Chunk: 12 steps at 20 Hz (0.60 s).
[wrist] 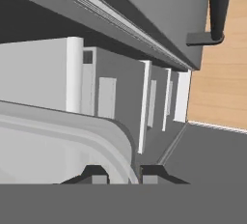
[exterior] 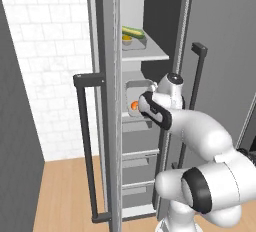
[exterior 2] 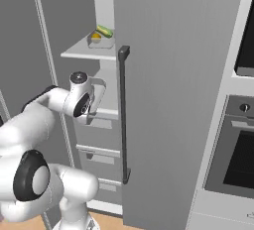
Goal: Take the meat container that has the shrimp and place it on the second highest rack of the freezer. Then take the vegetable container that has the lemon and corn and place it on the highest rack of the freezer.
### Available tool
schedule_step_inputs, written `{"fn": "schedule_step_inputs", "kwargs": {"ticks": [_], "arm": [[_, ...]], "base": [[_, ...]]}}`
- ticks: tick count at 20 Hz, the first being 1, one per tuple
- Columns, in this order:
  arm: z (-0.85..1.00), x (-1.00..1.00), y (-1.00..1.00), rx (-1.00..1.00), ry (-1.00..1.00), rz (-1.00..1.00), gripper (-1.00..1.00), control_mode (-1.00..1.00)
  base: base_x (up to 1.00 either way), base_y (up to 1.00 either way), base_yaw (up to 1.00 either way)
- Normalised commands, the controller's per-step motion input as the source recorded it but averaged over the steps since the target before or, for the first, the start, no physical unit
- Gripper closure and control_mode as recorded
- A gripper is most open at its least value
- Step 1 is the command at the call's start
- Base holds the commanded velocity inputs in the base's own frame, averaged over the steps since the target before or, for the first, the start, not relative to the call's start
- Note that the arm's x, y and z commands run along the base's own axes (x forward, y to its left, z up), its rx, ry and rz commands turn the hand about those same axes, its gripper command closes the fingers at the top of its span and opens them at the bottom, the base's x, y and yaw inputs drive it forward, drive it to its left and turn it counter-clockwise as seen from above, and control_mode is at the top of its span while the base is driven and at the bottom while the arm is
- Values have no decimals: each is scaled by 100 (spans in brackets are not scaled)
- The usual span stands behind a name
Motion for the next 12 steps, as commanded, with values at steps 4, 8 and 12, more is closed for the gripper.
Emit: {"fn": "schedule_step_inputs", "kwargs": {"ticks": [4,8,12], "arm": [[-15,48,2,-1,0,0,100,-100],[-4,50,-3,0,0,-2,100,-100],[-5,53,0,0,0,-1,100,-100]], "base": [[0,0,0],[0,0,0],[0,0,0]]}}
